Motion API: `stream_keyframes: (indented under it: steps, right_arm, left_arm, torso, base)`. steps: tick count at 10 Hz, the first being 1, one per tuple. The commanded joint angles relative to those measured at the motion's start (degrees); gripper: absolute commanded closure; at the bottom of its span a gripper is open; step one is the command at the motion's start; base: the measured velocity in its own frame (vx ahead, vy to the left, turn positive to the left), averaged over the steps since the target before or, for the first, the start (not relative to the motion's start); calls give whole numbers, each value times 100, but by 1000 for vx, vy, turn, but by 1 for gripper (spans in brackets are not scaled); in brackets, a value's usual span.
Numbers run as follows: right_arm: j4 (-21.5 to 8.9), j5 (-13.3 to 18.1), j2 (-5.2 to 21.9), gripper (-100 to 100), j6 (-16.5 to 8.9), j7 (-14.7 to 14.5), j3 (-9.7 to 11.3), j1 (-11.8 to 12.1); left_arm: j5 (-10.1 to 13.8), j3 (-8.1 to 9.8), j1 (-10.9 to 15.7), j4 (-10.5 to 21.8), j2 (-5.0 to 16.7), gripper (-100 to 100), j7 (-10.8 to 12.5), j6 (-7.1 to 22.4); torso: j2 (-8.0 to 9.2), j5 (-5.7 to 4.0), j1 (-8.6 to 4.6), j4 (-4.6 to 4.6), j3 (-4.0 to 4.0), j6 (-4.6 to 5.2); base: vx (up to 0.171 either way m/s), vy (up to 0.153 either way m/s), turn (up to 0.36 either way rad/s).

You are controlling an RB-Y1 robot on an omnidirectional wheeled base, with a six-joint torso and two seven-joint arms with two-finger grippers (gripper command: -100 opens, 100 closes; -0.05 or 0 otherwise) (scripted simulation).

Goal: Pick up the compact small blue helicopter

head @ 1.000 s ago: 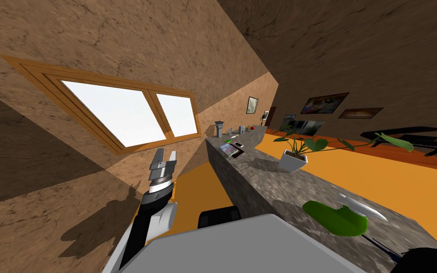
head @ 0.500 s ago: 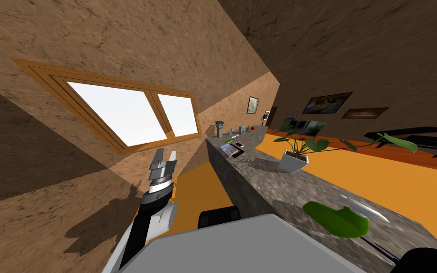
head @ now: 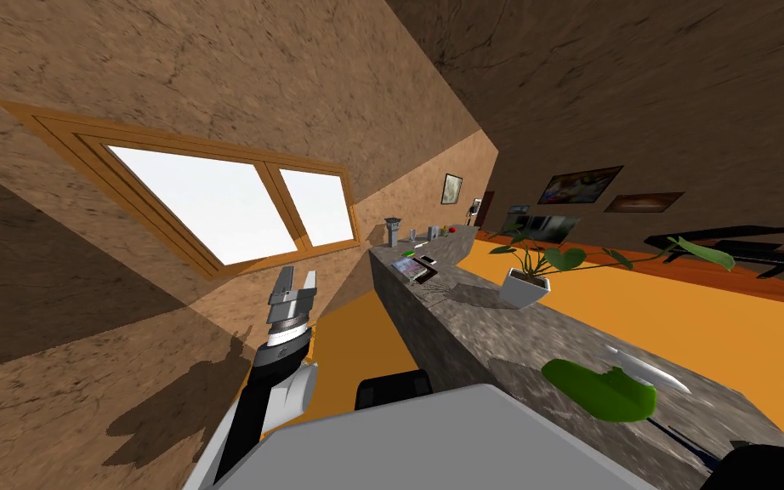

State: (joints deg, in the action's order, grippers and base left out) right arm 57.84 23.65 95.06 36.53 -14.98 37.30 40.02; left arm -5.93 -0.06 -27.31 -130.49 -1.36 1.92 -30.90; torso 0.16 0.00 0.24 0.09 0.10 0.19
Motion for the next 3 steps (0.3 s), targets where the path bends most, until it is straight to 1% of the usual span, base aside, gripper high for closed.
stream_keyframes:
  steps: [1, 2, 3]
  right_arm:
    - [3, 6, 180, 100, 132, 87, 9, -78]
    - [91, -86, 161, 100, 29, 13, -34, 63]
    - [100, -96, 180, 0, 37, 13, -40, 68]
  left_arm:
    - [0, 0, 0, 0, 0, 0, 0, 0]
    - [0, 0, 0, 0, 0, 0, 0, 0]
    - [0, 0, 0, 0, 0, 0, 0, 0]
  torso:
    - [0, 0, 0, 0, 0, 0]
    - [1, 2, 1, 0, 0, 0]
    - [4, -4, -5, 0, 2, 1]
  base:
    - [16, 21, -77]
    - [7, 8, -11]
    - [0, 0, 0]
